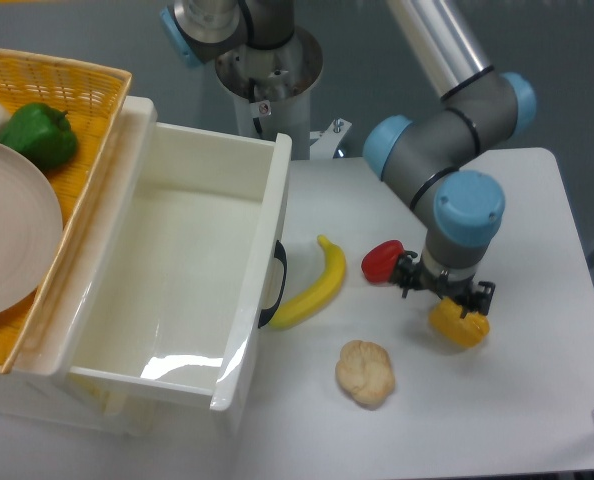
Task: Pick up the round bread
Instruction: 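Move the open gripper over the round pale bread roll, then lower the open gripper onto the round bread roll and close it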
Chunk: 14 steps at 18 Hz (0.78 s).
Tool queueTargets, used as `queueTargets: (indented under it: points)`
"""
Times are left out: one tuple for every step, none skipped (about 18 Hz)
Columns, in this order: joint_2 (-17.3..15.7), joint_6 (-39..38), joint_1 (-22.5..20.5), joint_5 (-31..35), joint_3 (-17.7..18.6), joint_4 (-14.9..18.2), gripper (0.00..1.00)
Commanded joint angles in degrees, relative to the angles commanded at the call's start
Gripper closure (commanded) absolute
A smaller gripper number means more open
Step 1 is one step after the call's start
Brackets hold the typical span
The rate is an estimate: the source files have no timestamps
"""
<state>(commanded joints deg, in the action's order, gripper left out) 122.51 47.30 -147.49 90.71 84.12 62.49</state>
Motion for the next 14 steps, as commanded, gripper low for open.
queueTargets:
  points:
    - [1.1, -1.0, 0.5, -0.5, -1.1, 0.0, 0.0]
    - [1.8, -1.1, 1.2, -0.6, -1.8, 0.0, 0.0]
    - [2.5, -1.2, 1.8, -0.6, -2.5, 0.0, 0.0]
    - [3.3, -1.1, 2.2, -0.6, -2.7, -0.3, 0.0]
    - [4.0, -1.2, 2.4, -0.9, -2.7, -0.5, 0.0]
    - [4.5, -1.1, 2.4, -2.1, -2.7, -0.6, 0.0]
    - [4.8, -1.1, 2.5, -3.8, -2.6, -0.6, 0.0]
    - [5.0, -1.0, 2.5, -5.1, -2.6, -0.6, 0.0]
    - [5.1, -0.9, 2.4, -5.5, -2.6, -0.6, 0.0]
    - [5.1, -0.8, 2.3, -5.6, -2.5, -0.7, 0.01]
    - [5.2, -0.9, 2.3, -5.6, -2.5, -0.6, 0.04]
    - [5.3, -0.7, 2.3, -5.7, -2.5, -0.7, 0.06]
    - [5.4, -0.7, 2.2, -6.3, -2.5, -0.6, 0.12]
    - [5.4, -0.8, 2.2, -6.9, -2.4, -0.6, 0.19]
